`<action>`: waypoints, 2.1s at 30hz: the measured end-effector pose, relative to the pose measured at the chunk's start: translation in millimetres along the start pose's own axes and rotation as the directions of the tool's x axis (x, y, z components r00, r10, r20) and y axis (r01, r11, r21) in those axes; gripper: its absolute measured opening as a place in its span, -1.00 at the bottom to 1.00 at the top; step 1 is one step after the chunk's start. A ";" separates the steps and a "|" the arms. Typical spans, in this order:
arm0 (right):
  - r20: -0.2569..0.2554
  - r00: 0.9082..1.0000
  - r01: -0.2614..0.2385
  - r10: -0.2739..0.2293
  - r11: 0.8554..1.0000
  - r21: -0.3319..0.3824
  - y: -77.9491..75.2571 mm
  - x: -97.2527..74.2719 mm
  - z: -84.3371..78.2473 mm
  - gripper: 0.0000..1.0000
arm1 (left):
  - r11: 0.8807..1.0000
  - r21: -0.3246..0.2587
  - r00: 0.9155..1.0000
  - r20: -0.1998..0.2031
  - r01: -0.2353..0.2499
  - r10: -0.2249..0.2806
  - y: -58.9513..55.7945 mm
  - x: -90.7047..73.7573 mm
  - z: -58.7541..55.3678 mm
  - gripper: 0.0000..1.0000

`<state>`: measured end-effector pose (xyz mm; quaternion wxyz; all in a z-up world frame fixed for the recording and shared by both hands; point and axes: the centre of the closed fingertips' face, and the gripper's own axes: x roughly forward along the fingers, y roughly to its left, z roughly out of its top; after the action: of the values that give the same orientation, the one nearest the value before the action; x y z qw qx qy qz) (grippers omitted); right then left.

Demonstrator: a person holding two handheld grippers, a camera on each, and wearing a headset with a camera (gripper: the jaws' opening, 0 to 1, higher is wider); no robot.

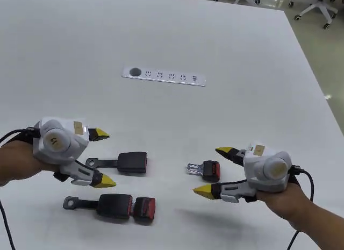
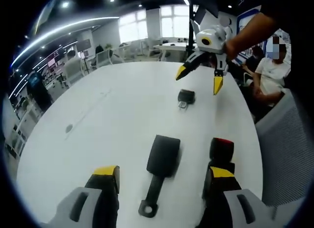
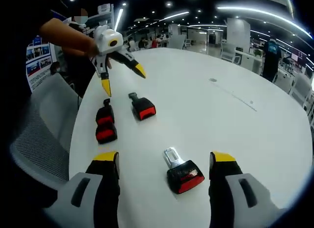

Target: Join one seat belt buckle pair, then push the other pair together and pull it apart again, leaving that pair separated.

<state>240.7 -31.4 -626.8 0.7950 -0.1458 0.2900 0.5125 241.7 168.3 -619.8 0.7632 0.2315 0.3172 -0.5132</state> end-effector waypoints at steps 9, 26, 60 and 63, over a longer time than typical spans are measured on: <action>-0.024 0.996 -0.086 0.087 0.996 0.020 -18.6 13.3 -18.6 0.42 | 0.997 -0.010 0.997 -0.004 0.076 -0.076 5.4 26.7 -9.9 0.46; -0.167 0.957 -0.244 0.238 0.970 -0.015 -20.7 12.3 -56.5 0.24 | 0.988 -0.023 0.989 -0.001 0.150 -0.151 10.2 65.1 -28.4 0.09; -0.257 0.941 -0.262 0.219 0.953 -0.149 -30.7 24.5 -62.9 -0.36 | 0.951 0.176 0.967 -0.083 0.253 -0.242 -0.4 67.3 -32.0 -0.35; -0.247 0.940 -0.278 0.235 0.948 -0.156 -26.1 30.0 -58.9 -0.36 | 0.952 0.173 0.967 -0.081 0.253 -0.243 1.2 67.5 -32.4 -0.35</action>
<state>255.0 -52.0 -693.3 0.6656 -0.2383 0.3449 0.6174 253.2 147.7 -690.8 0.6586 0.2738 0.3179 -0.6247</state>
